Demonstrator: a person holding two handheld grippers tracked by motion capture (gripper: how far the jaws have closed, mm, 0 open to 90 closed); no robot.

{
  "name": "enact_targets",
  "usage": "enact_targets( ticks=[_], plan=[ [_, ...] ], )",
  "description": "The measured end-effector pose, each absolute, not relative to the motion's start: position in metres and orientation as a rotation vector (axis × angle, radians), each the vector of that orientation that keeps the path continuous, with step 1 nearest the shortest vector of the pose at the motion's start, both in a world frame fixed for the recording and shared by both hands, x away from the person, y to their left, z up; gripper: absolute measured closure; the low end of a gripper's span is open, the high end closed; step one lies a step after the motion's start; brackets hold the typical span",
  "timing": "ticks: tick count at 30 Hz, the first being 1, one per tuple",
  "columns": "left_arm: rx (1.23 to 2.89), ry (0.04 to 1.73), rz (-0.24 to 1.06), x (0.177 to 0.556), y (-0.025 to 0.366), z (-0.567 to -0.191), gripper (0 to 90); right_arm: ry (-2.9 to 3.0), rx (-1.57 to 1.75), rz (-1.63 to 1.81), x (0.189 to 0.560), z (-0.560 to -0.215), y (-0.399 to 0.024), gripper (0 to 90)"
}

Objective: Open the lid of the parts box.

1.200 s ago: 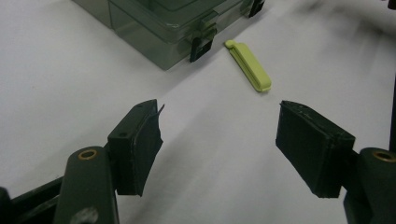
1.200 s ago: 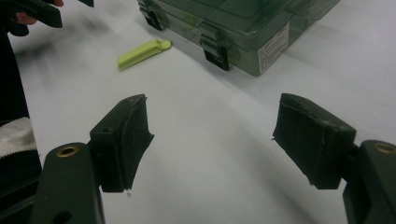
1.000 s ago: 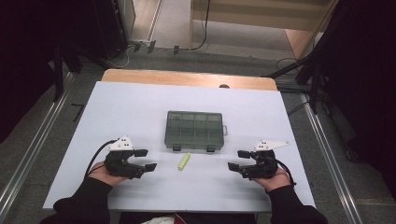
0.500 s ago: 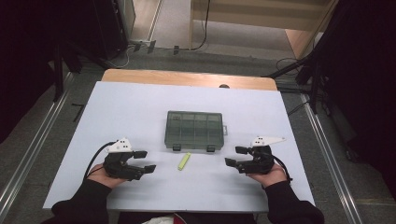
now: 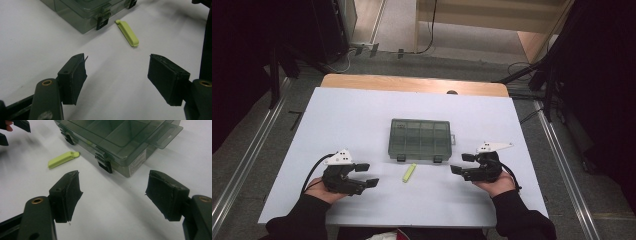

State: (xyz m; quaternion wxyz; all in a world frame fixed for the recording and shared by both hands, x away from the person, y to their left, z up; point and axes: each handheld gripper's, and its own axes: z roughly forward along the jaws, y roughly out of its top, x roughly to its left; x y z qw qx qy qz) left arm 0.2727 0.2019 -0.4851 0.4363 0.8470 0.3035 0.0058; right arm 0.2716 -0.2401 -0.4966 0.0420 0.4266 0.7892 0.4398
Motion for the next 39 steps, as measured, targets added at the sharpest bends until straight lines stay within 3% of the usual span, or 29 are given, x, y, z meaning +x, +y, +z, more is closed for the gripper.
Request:
enact_targets(
  ticks=[7,14,20,24,26,27,39],
  plan=[
    [2.111,0.753,0.021,0.273,0.200,-0.486,30.0,2.437,1.289,1.341,0.275,-0.497,-0.236,29.1],
    [2.103,0.749,0.033,0.272,0.201,-0.485,30.0,2.450,1.302,1.324,0.279,-0.499,-0.233,40.2],
    [2.109,0.744,0.037,0.272,0.200,-0.485,30.0,2.462,1.331,1.308,0.282,-0.500,-0.232,58.8],
    [2.107,0.748,0.035,0.272,0.200,-0.485,30.0,2.478,1.336,1.267,0.282,-0.499,-0.233,80.6],
    [2.108,0.748,0.036,0.272,0.200,-0.485,30.0,2.485,1.341,1.261,0.283,-0.499,-0.234,84.0],
    [2.111,0.745,0.036,0.272,0.200,-0.485,30.0,2.491,1.334,1.250,0.286,-0.498,-0.234,90.0],
    [2.118,0.744,0.031,0.272,0.200,-0.485,30.0,2.505,1.357,1.191,0.296,-0.501,-0.232,89.2]
  ],
)
